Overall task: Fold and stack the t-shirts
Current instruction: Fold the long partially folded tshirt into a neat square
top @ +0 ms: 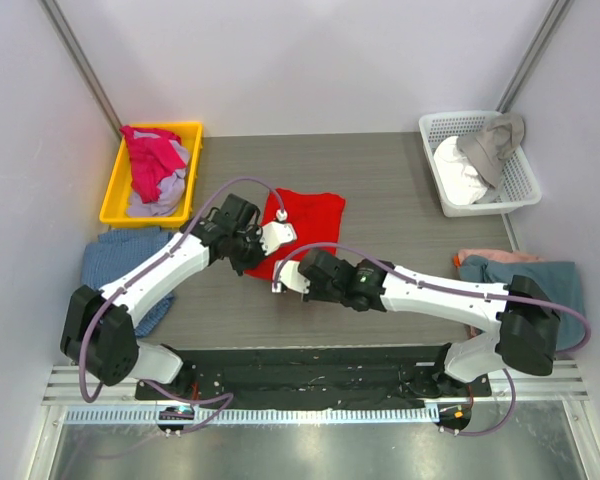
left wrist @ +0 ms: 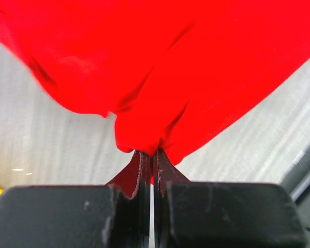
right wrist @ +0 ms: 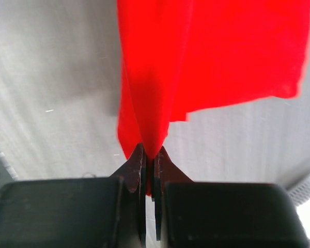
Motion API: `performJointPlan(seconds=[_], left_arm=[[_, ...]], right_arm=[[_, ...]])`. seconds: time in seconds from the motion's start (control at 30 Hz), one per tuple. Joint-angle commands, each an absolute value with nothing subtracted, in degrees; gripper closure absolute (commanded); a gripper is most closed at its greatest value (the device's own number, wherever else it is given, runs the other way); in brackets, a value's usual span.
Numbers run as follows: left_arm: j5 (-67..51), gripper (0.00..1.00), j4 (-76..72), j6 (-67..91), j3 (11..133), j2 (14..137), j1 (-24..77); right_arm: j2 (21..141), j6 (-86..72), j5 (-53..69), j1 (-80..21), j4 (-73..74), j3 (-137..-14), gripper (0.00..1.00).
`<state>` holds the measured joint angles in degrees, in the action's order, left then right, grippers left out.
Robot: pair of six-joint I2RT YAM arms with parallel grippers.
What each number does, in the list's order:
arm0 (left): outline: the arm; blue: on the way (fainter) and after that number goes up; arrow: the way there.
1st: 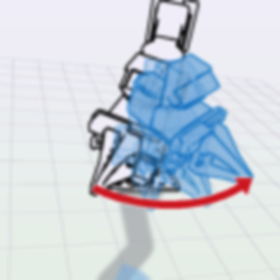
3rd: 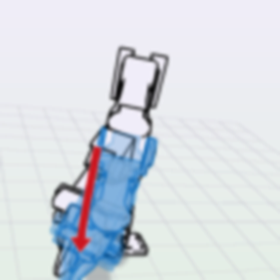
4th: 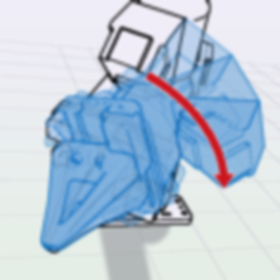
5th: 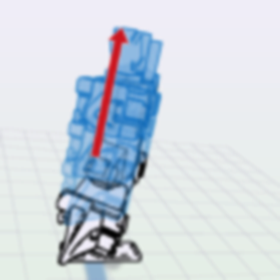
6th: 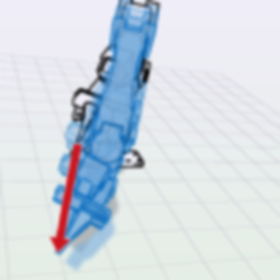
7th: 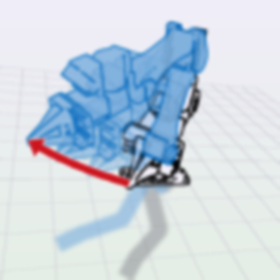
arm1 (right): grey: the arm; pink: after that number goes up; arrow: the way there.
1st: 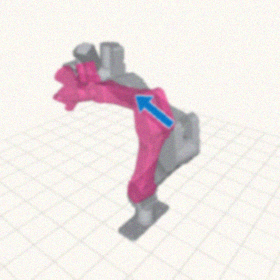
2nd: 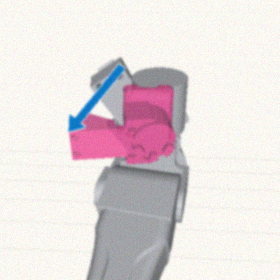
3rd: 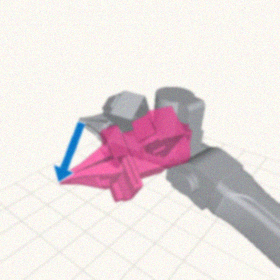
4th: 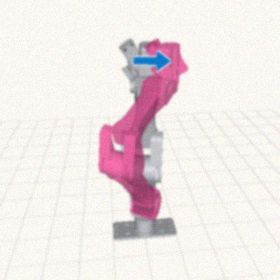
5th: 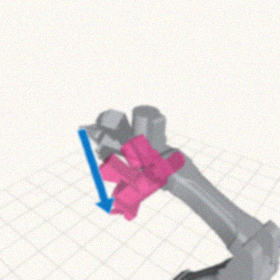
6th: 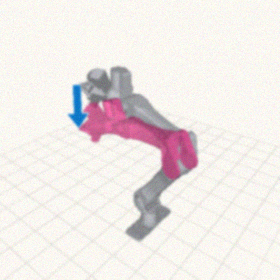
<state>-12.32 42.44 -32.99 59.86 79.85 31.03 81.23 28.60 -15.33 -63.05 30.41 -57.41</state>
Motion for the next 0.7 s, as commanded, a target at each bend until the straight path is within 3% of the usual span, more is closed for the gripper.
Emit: performJointPlan(seconds=[0.0, 0.67], left_arm=[[-8.4, 1.00, 36.6, -32.3, 63.1, 79.9, 29.4], [-6.9, 1.00, 28.9, -33.5, 83.6, 101.8, 25.0]], right_arm=[[79.6, 30.9, -20.7, -59.5, 29.4, -62.3, 0.99], [93.5, 38.6, -14.3, -42.9, 24.8, -74.4, 0.99]])
